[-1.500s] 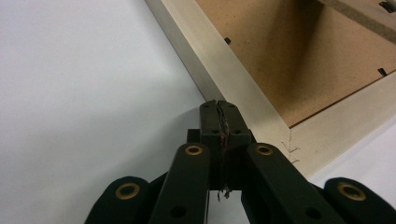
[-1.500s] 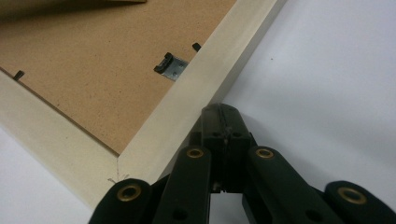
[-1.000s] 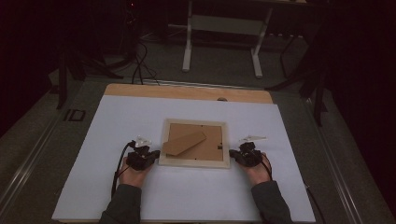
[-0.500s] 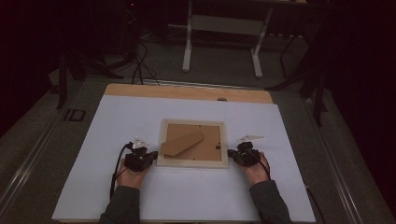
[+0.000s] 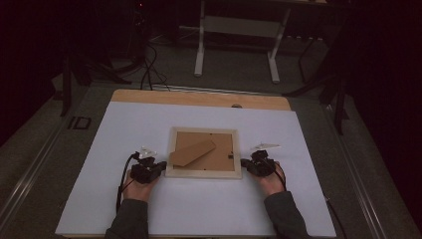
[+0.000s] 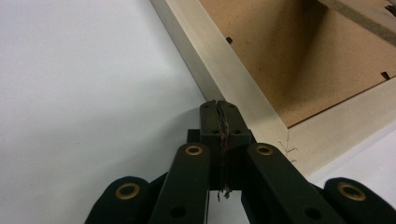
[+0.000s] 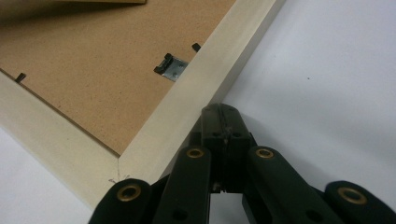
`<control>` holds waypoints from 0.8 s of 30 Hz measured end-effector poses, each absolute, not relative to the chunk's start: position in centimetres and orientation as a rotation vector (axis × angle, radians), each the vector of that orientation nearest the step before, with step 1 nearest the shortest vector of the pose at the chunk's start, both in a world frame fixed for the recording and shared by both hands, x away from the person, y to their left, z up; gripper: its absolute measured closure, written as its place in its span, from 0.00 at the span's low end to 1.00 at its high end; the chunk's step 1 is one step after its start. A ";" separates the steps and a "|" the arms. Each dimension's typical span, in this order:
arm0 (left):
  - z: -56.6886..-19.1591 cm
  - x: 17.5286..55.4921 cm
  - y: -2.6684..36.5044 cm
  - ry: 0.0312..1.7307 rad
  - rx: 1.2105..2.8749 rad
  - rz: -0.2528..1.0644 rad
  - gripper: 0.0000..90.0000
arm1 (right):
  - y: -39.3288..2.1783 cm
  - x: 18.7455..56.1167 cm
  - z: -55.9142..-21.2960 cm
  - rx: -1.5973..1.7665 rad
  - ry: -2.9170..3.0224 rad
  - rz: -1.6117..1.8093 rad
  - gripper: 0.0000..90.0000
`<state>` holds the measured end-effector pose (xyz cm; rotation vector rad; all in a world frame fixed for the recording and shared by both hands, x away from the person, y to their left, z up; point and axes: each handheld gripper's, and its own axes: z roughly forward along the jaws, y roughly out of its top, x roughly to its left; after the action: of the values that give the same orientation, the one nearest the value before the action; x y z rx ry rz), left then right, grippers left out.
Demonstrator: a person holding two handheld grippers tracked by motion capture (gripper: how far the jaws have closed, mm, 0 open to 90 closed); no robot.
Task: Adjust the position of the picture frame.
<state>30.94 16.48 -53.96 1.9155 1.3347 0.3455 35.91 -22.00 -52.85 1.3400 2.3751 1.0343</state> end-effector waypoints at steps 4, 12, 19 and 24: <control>-54.0 30.9 16.5 1.338 1.911 0.340 1.00 | -22.1 36.0 -52.9 1.344 2.373 1.048 1.00; -53.9 30.8 16.4 1.339 1.914 0.350 1.00 | -22.2 36.0 -53.0 1.339 2.371 1.062 1.00; -53.9 30.9 16.5 1.318 1.926 0.334 1.00 | -22.1 35.9 -53.0 1.343 2.356 1.067 1.00; -53.9 31.3 16.8 1.304 1.934 0.314 1.00 | -22.1 35.4 -52.5 1.293 2.308 1.120 0.98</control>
<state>31.27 16.78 -53.93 1.9339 1.3040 0.3135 35.41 -22.15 -52.51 1.2934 2.3085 1.1203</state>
